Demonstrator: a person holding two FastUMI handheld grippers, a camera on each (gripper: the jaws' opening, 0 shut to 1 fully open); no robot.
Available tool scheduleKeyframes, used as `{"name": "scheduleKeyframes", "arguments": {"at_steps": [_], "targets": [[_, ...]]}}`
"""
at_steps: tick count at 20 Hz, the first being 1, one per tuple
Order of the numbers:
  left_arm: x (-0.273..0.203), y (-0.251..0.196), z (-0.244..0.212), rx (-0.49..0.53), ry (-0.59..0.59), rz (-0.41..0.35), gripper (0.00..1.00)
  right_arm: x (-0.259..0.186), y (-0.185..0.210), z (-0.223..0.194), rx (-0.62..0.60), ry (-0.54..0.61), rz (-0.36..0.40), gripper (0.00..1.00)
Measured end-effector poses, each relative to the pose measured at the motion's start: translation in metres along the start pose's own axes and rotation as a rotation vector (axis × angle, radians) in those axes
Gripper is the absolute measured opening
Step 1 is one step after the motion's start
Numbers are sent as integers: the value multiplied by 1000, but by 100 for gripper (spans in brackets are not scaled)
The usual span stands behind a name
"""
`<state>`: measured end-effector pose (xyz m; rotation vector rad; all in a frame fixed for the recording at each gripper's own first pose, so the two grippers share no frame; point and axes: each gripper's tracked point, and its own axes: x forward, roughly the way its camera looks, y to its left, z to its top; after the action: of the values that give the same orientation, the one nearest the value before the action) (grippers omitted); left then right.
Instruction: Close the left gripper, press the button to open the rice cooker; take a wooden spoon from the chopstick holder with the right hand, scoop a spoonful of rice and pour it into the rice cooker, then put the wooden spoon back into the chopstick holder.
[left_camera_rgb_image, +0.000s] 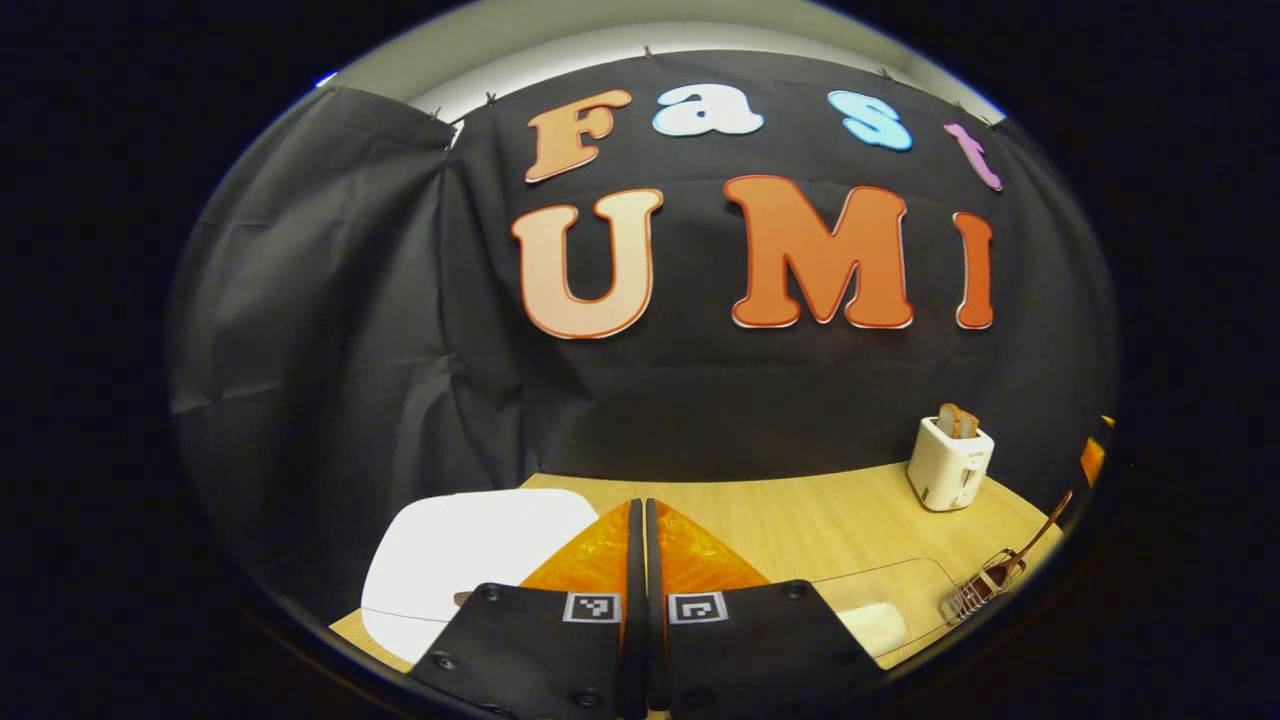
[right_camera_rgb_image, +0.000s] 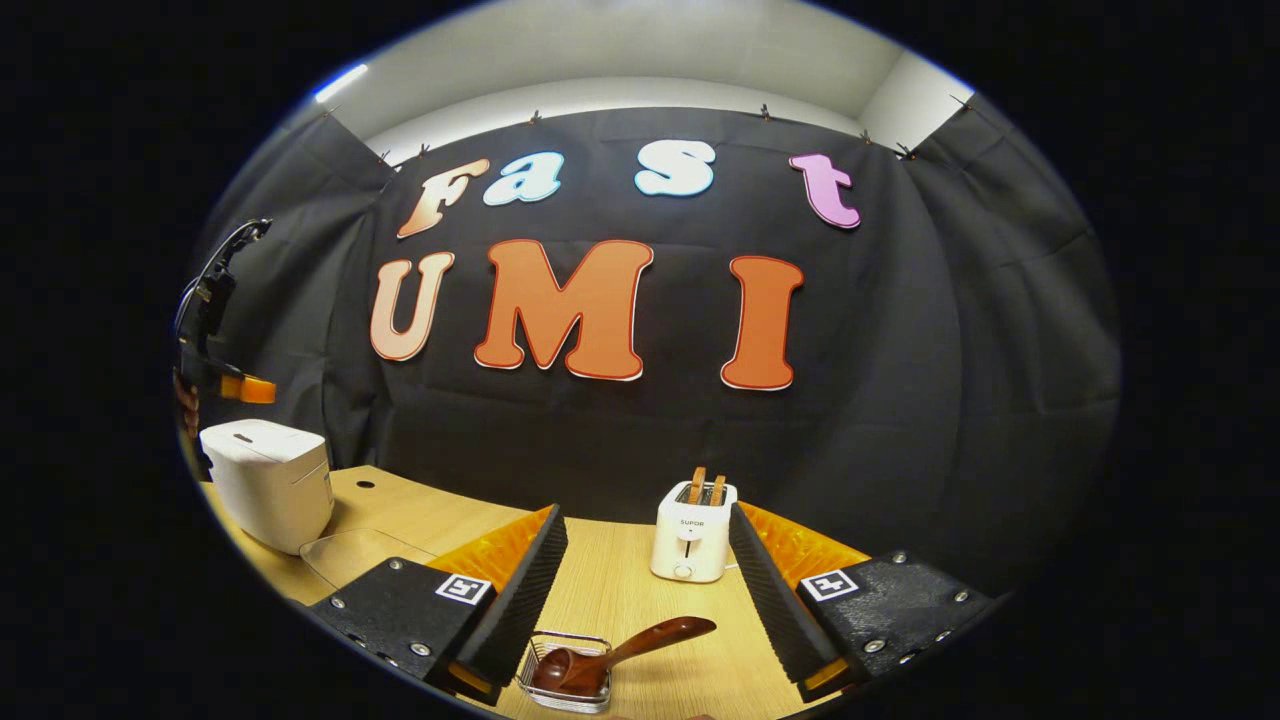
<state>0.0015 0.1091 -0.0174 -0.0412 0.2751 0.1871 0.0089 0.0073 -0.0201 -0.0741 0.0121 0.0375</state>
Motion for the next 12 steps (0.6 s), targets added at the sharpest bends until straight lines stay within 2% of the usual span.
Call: {"name": "scheduleKeyframes", "arguments": {"at_steps": [3, 7, 12], "targets": [[-1, 36, -5, -31, 53, 65, 4, 1, -2, -3, -4, 12, -2, 97], [-2, 70, -25, -56, 135, 114, 4, 1, -3, -5, -7, 16, -4, 97], [5, 89, -54, -99, 232, 125, 4, 0, 1, -10, -11, 26, 5, 97]]}}
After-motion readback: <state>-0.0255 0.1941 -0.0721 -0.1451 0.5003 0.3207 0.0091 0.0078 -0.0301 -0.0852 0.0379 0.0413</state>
